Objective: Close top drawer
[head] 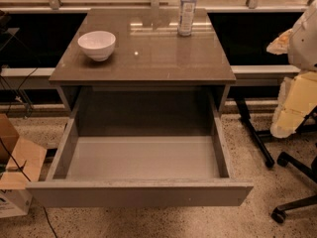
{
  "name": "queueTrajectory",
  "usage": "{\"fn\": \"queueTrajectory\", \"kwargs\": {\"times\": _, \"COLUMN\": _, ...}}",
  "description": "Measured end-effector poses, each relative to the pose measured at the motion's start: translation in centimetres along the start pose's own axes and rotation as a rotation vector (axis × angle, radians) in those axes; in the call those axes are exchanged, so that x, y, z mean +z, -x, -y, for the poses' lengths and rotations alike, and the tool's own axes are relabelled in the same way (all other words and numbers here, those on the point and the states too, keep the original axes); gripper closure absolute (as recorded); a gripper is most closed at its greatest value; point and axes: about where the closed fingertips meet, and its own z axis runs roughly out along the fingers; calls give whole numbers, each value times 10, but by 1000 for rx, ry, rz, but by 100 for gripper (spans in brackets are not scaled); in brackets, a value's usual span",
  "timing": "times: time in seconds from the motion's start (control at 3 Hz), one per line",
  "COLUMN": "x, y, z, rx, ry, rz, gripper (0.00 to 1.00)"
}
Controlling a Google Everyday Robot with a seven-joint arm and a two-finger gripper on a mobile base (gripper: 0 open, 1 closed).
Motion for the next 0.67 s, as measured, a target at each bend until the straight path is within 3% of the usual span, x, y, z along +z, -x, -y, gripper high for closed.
{"fn": "queueTrajectory", "kwargs": {"times": 0.33, "x": 0, "y": 0, "z": 0, "rx": 0, "ry": 0, "rz": 0, "gripper": 0}}
{"fn": "queueTrajectory", "kwargs": {"times": 0.67, "x": 0, "y": 0, "z": 0, "rx": 0, "ry": 0, "rz": 0, "gripper": 17}}
